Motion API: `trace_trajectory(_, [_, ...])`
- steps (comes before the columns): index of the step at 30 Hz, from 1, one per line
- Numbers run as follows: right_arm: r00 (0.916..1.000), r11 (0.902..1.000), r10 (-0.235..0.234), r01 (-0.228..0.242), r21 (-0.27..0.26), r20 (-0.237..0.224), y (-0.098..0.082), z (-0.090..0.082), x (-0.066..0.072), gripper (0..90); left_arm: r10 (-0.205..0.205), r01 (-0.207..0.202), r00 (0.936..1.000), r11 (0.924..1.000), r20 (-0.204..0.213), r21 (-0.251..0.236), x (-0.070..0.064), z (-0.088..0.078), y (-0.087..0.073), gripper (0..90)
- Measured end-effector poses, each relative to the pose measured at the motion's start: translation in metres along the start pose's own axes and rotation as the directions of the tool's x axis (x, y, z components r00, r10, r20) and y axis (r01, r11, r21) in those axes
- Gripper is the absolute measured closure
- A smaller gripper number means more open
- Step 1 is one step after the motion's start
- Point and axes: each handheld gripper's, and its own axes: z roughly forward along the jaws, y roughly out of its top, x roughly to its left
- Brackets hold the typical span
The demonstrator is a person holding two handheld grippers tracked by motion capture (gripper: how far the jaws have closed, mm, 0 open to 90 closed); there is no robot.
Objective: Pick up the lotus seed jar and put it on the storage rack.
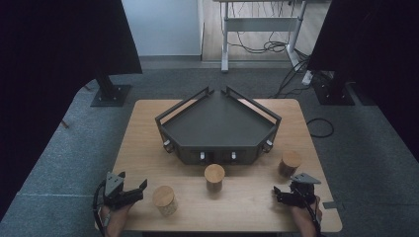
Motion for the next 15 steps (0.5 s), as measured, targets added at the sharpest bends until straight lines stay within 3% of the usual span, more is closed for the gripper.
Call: trace_trajectory(15, [1.0, 1.0, 0.0, 0.0, 0.0, 0.0, 0.0, 0.0, 0.0, 9.7, 0.009, -0.009, 0.9999, 0.9988, 0.009, -0.048, -0.0024, -0.0037, -0.0036, 7.5])
